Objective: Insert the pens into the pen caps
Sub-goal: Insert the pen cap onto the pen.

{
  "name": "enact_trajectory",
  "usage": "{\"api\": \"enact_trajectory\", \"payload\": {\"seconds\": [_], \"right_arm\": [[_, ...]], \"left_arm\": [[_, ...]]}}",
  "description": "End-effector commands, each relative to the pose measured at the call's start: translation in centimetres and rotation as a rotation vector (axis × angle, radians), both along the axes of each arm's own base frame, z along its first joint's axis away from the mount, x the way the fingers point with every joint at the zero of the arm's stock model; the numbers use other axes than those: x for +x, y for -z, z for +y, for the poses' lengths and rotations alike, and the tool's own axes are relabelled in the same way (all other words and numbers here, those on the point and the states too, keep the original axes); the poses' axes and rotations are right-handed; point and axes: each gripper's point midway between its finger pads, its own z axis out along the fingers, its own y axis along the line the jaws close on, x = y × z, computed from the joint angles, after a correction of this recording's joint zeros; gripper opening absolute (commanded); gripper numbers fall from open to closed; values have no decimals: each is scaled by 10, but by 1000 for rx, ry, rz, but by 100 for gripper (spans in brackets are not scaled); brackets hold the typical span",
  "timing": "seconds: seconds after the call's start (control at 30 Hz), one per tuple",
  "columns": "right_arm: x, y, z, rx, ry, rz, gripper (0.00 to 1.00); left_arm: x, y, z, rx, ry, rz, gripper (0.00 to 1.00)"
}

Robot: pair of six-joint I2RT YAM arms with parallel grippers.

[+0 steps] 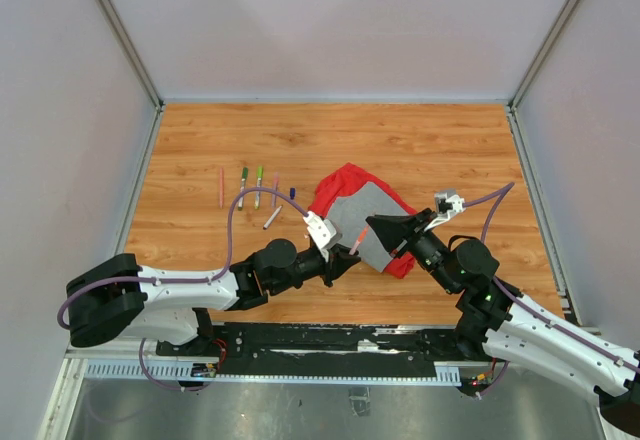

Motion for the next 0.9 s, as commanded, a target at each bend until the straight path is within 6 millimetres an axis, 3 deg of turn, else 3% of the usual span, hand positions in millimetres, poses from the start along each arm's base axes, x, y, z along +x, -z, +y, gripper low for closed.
{"api": "enact_trajectory", "payload": {"seconds": [0.0,0.57,0.87], "right_arm": [[4,3,-4,10,25,12,1],[1,21,-3,3,12,49,1],[0,36,7,23,-24,62,1]], "left_arm": [[3,-15,-5,-38,4,-42,1],[4,-15,-5,-38,3,-40,0],[4,-15,-4,-39,-3,-37,1]]}}
